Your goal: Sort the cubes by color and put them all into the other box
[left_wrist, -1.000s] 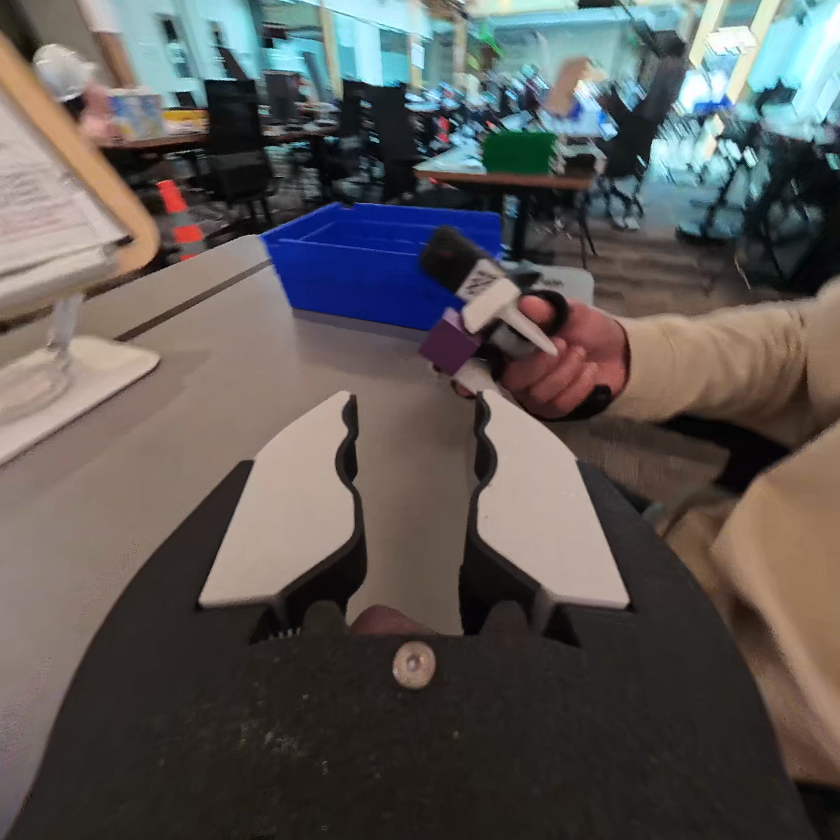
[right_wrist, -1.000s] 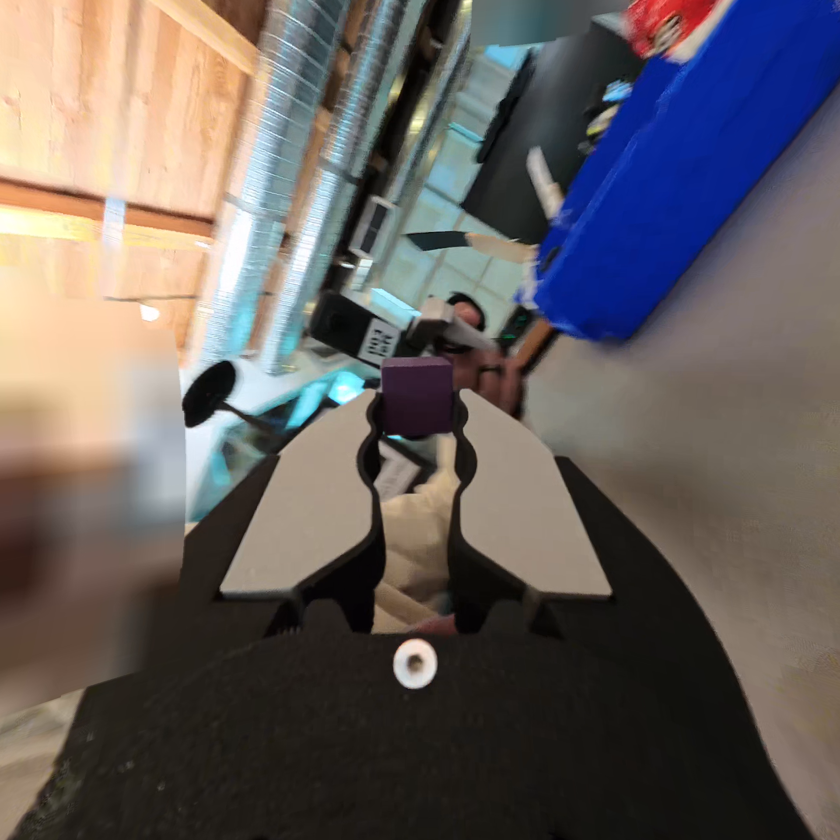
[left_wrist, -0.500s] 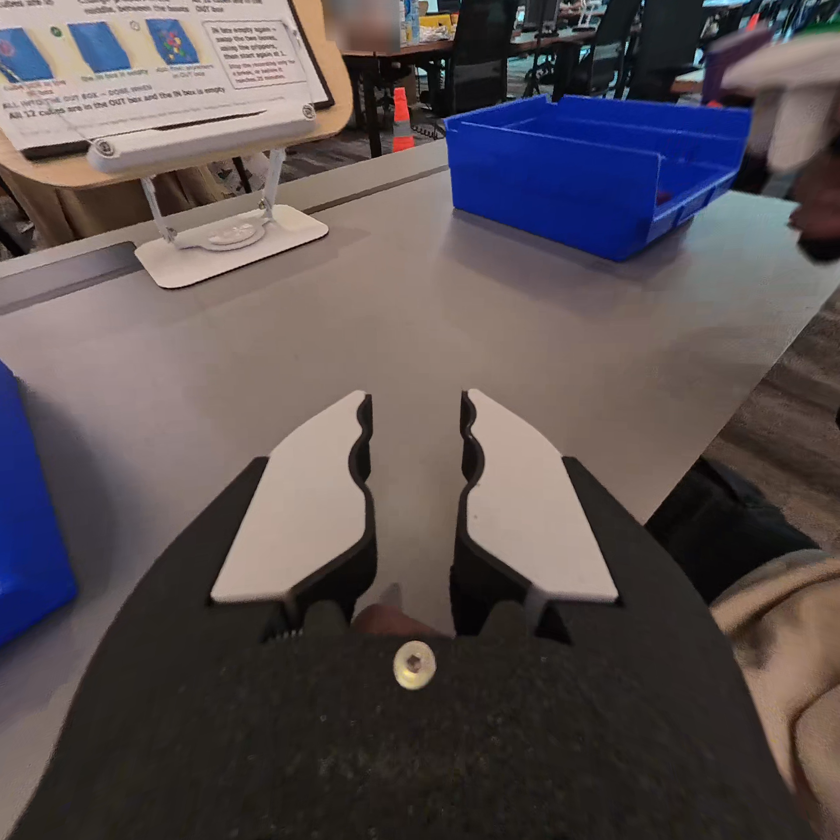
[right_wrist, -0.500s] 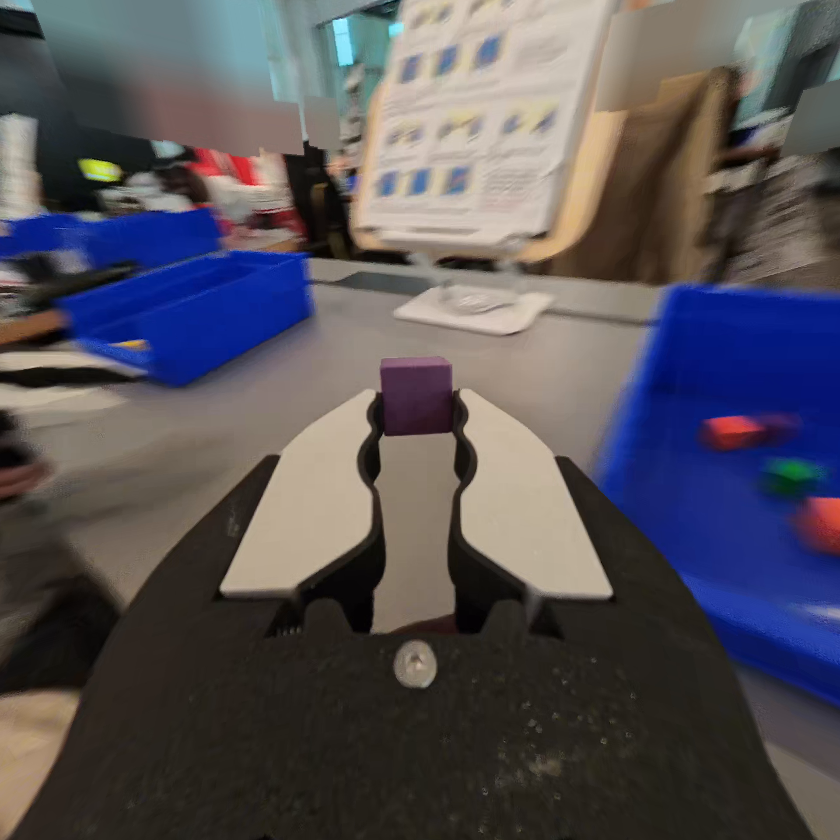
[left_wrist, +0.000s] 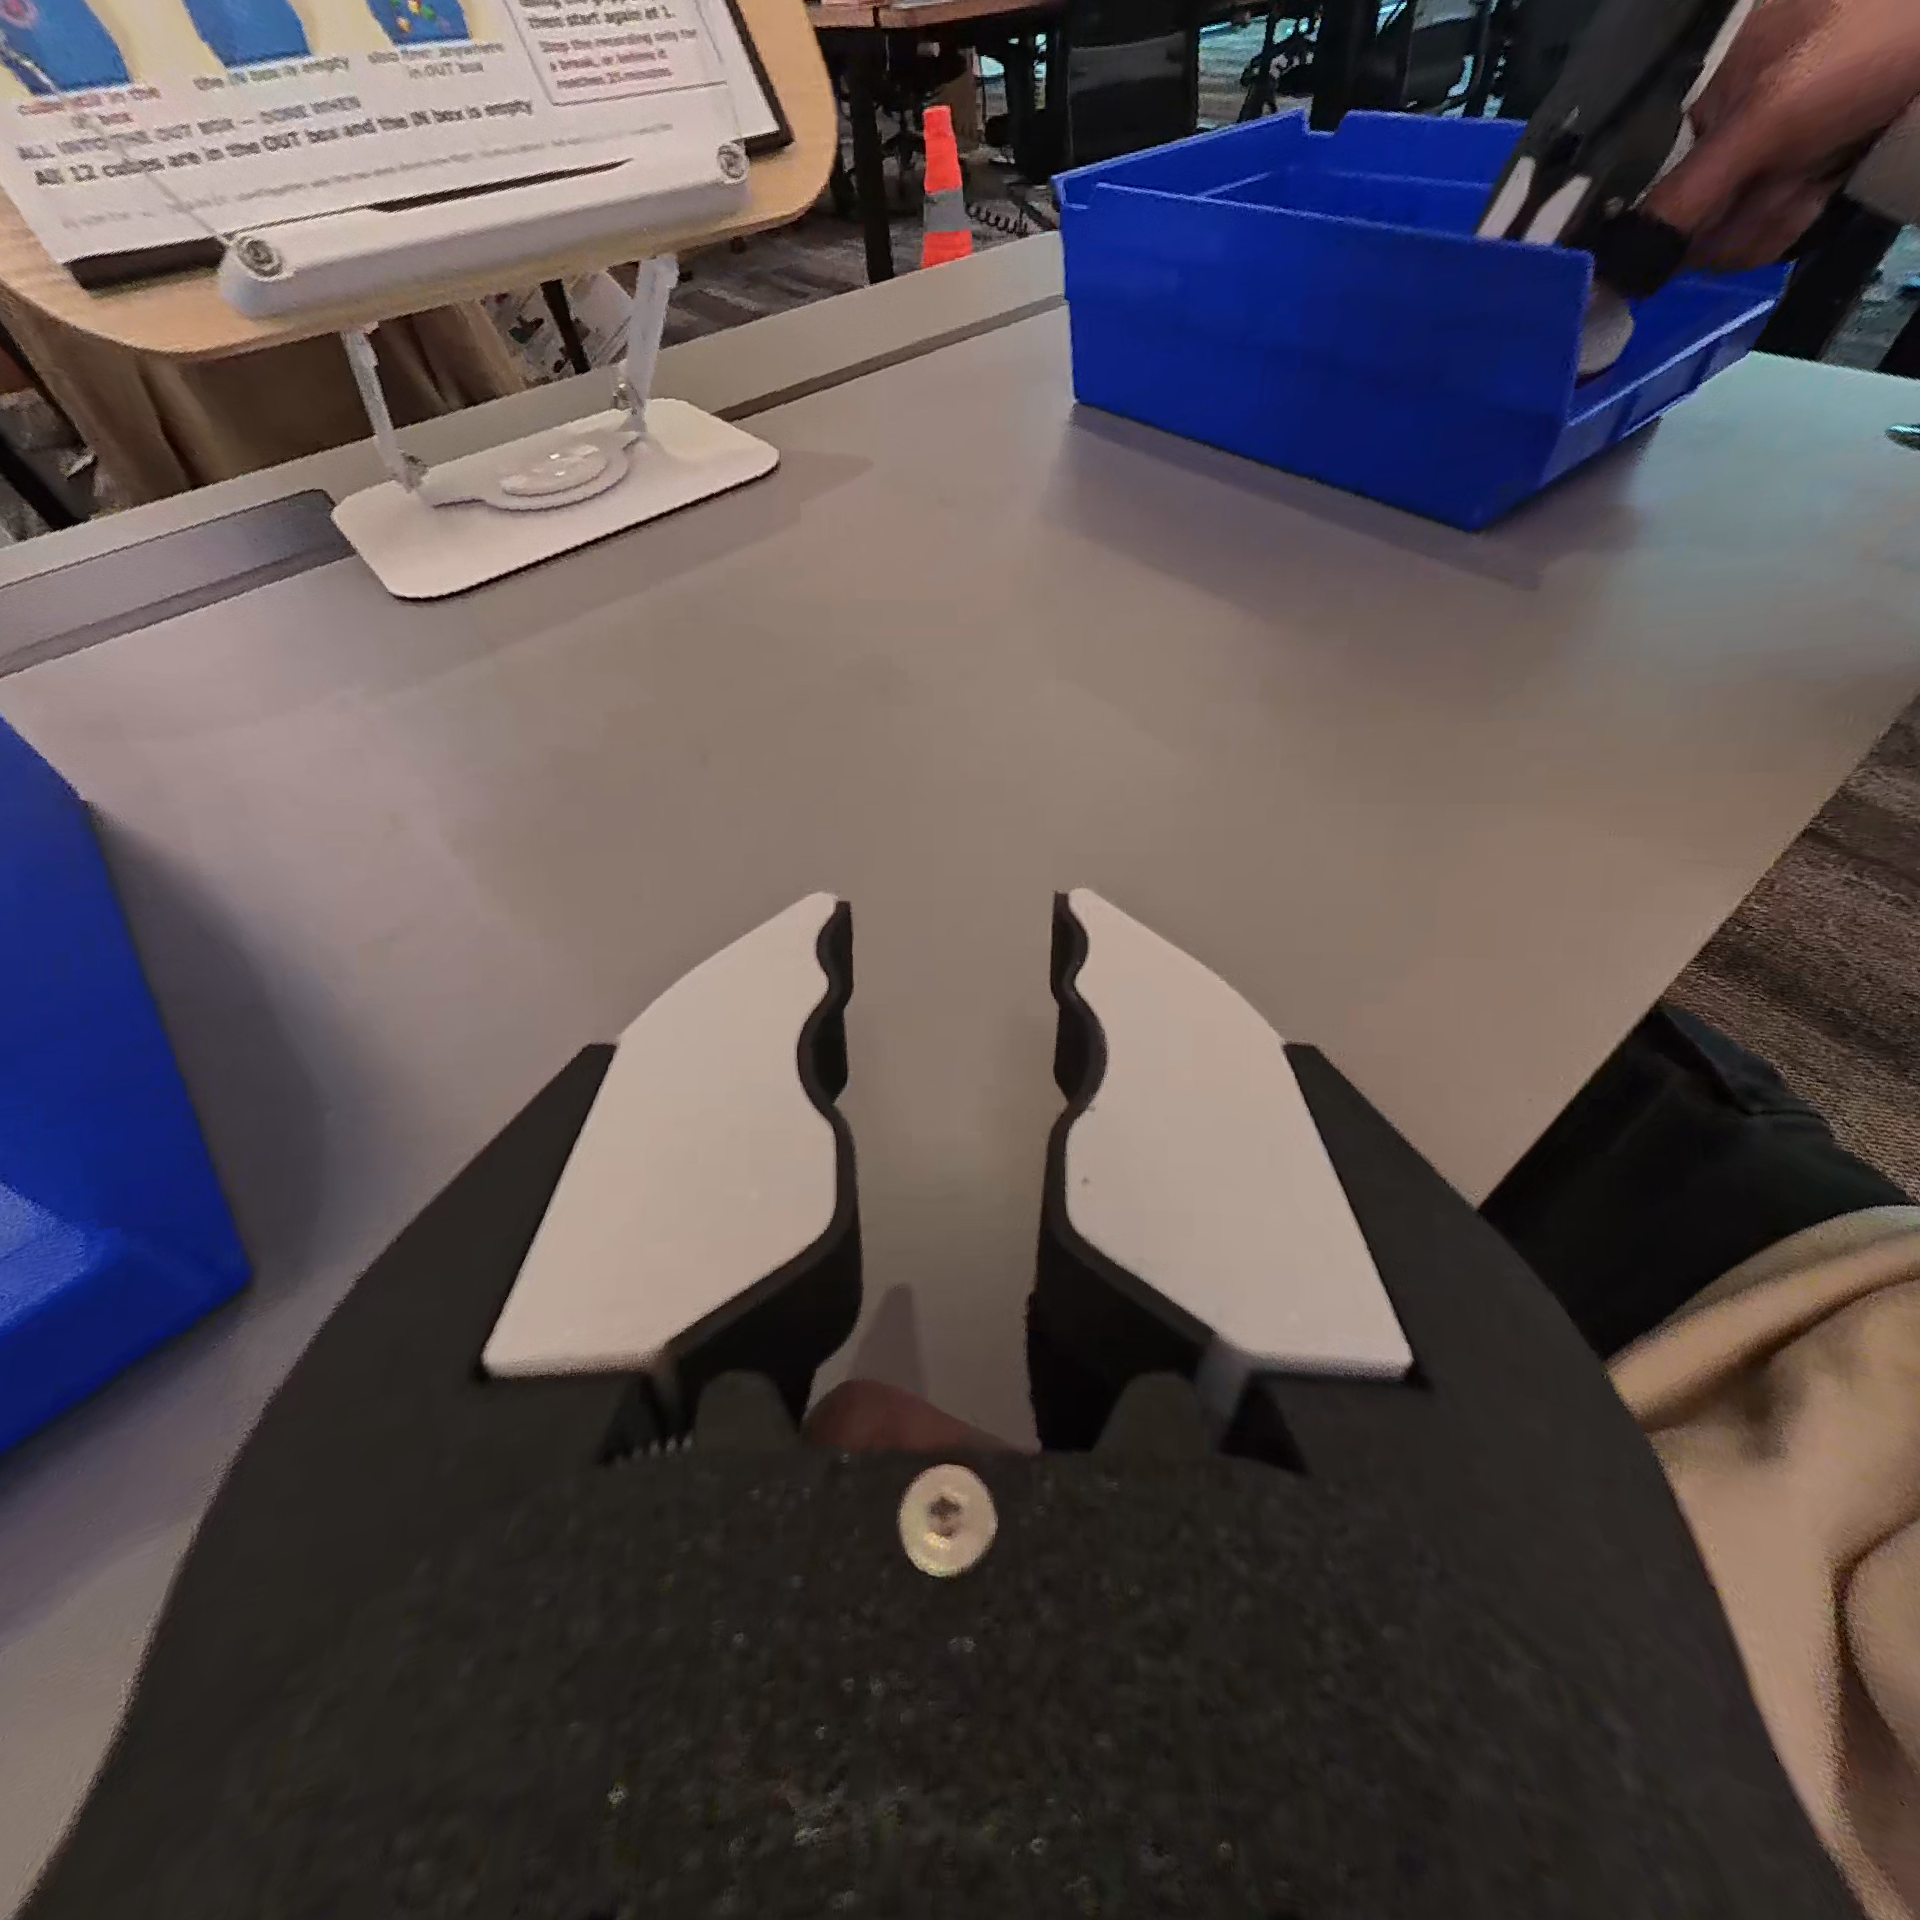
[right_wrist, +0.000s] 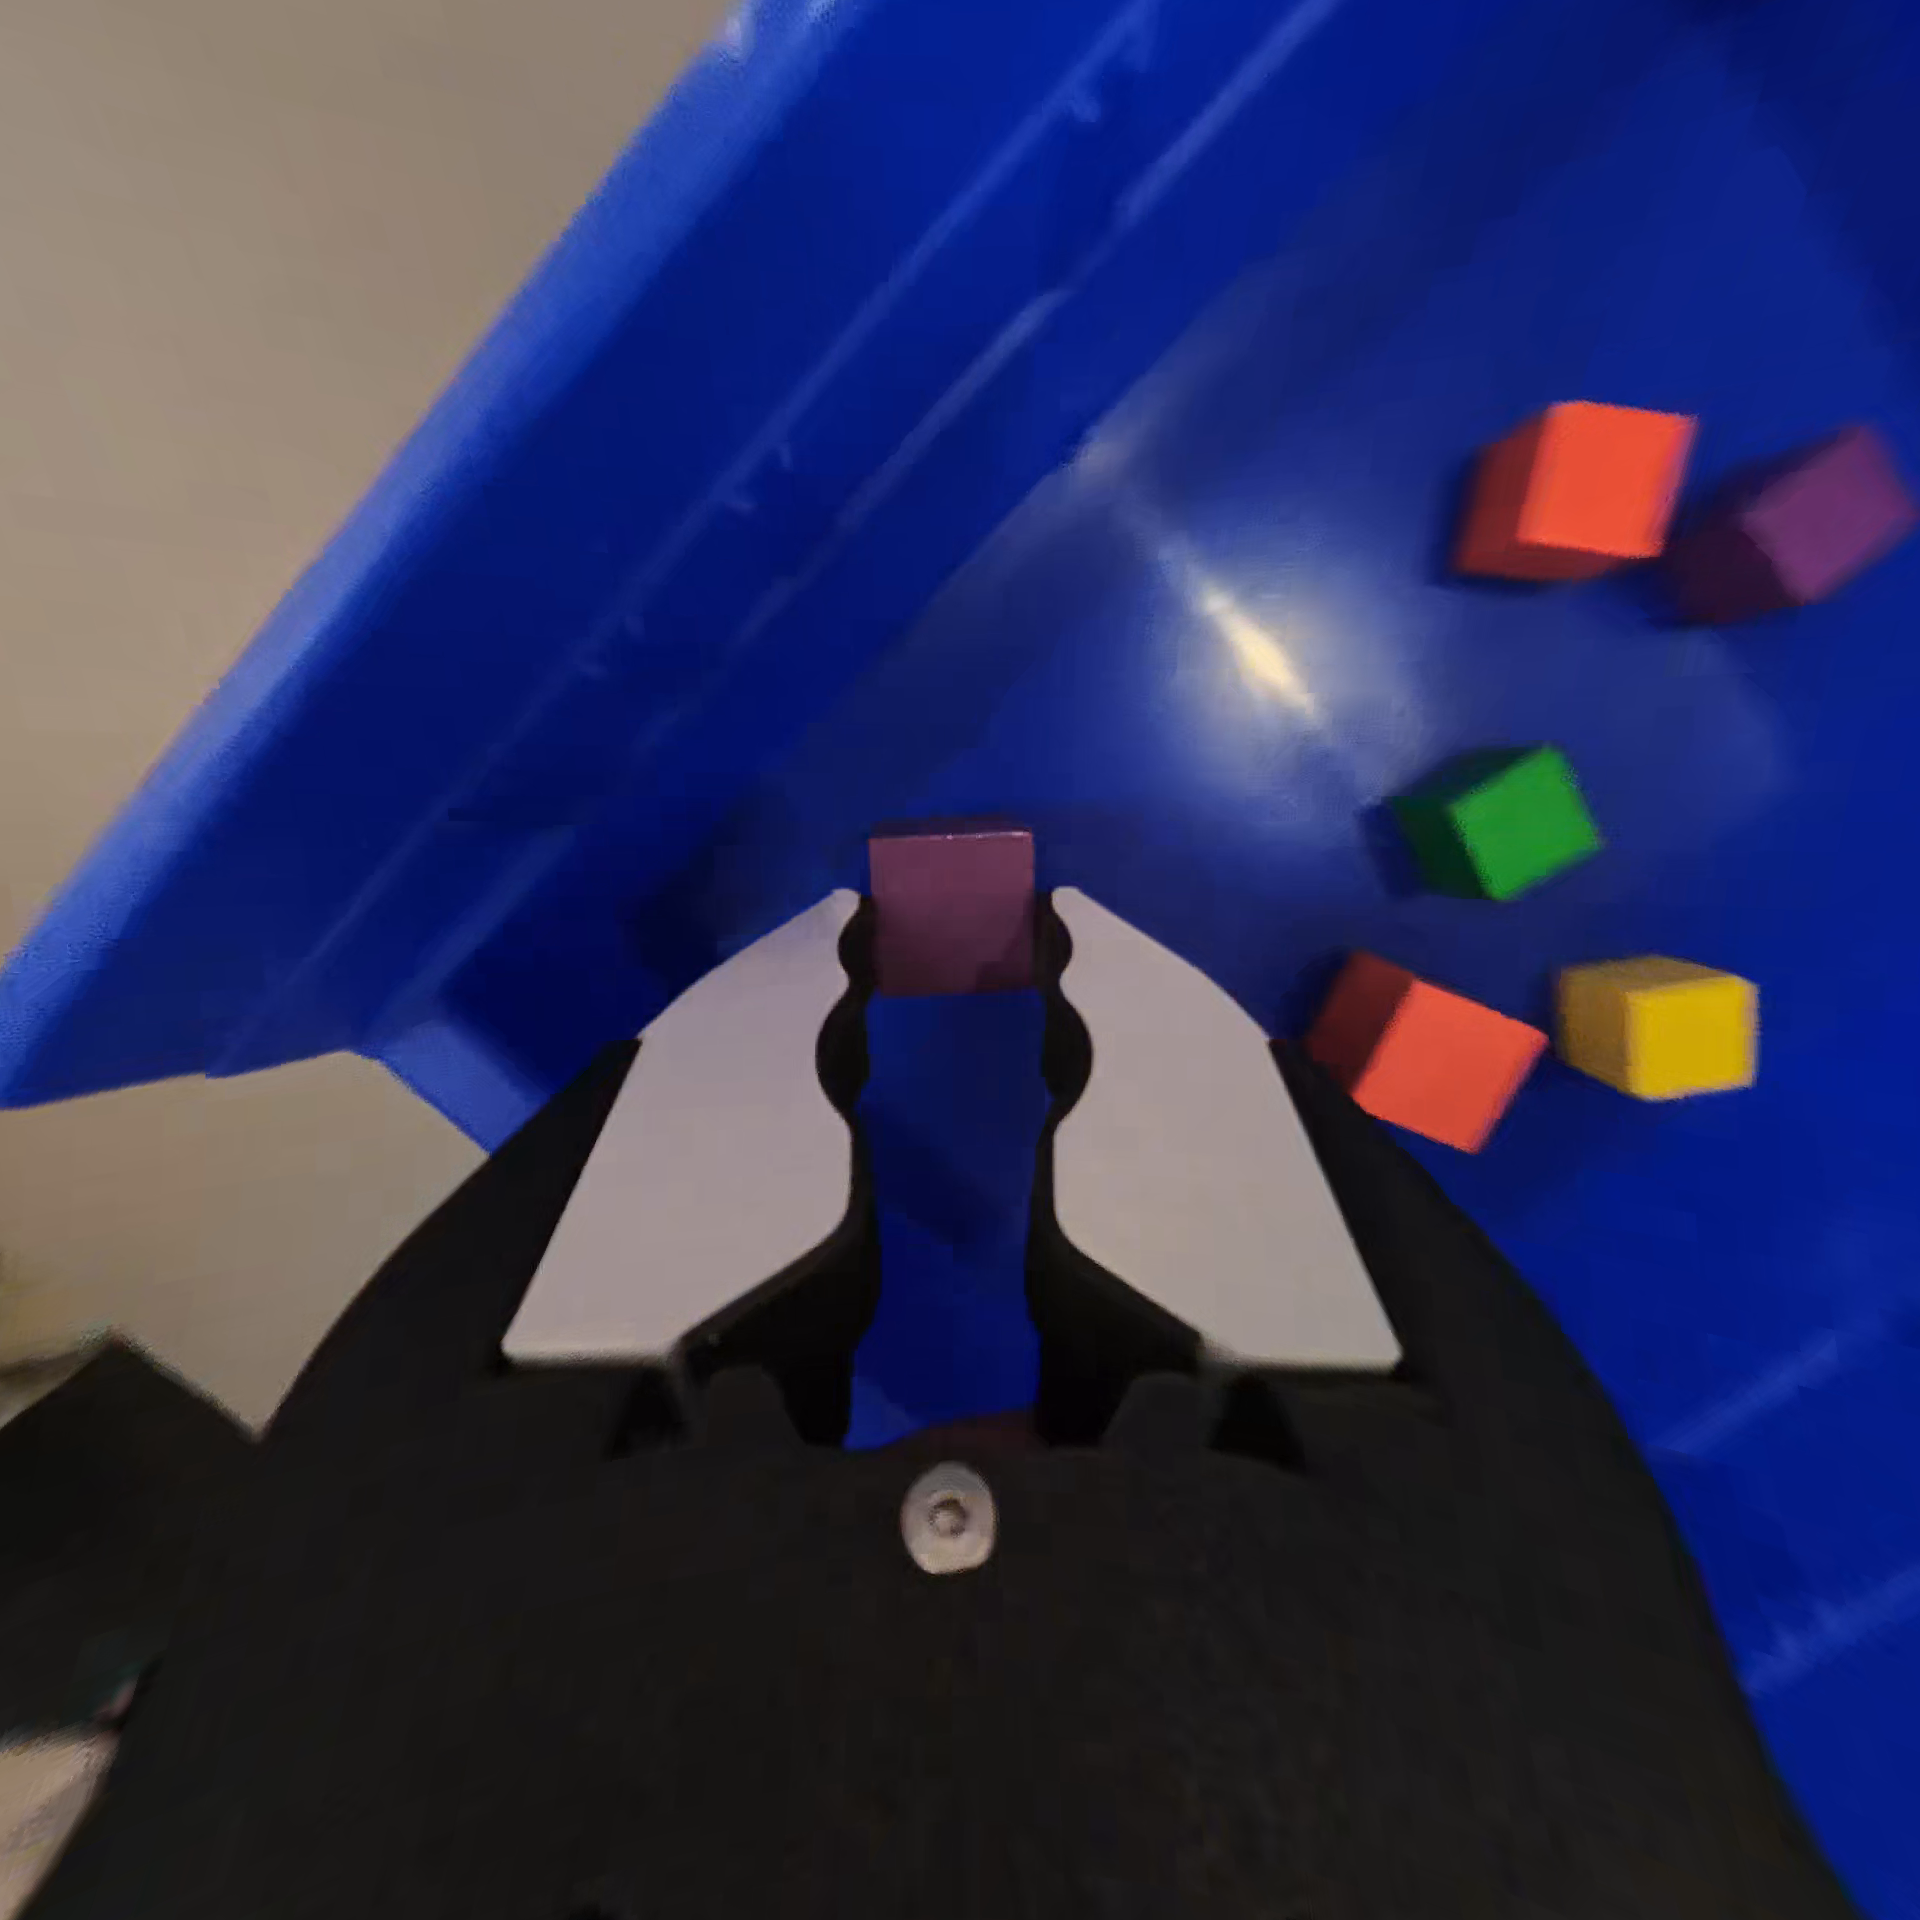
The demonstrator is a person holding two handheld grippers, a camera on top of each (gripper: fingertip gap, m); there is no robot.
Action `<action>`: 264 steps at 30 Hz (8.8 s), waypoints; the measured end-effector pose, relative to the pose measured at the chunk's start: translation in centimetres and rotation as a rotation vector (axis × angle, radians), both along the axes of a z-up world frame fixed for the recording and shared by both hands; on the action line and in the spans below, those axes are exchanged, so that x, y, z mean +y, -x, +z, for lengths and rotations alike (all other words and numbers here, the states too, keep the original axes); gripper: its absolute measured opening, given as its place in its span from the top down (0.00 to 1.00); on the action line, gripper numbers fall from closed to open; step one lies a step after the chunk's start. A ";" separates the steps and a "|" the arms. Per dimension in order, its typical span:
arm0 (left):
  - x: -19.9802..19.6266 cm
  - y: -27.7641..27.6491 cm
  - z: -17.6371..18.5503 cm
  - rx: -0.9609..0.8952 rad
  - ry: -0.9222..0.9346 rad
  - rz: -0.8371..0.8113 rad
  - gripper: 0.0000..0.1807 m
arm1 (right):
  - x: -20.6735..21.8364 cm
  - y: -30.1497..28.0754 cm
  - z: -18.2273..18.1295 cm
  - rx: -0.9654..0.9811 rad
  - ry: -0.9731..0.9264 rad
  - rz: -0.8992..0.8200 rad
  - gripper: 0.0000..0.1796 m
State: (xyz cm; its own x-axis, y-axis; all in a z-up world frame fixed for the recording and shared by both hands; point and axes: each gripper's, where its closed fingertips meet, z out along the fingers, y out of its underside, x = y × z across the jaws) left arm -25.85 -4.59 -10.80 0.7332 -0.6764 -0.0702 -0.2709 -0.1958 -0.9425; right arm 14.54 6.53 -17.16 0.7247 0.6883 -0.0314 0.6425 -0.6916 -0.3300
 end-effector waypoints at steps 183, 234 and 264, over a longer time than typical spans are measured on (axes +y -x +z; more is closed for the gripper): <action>1.2 4.8 0.0 0.109 0.080 0.017 0.75 | -14.6 26.4 6.9 0.972 -0.522 -0.018 0.83; 5.8 12.8 5.2 0.027 -0.079 0.163 0.88 | -12.9 23.6 6.7 0.867 -0.613 -0.026 0.86; 0.5 -7.4 9.8 -0.183 -0.170 -0.537 0.79 | -9.6 29.0 14.8 1.720 0.148 0.059 0.87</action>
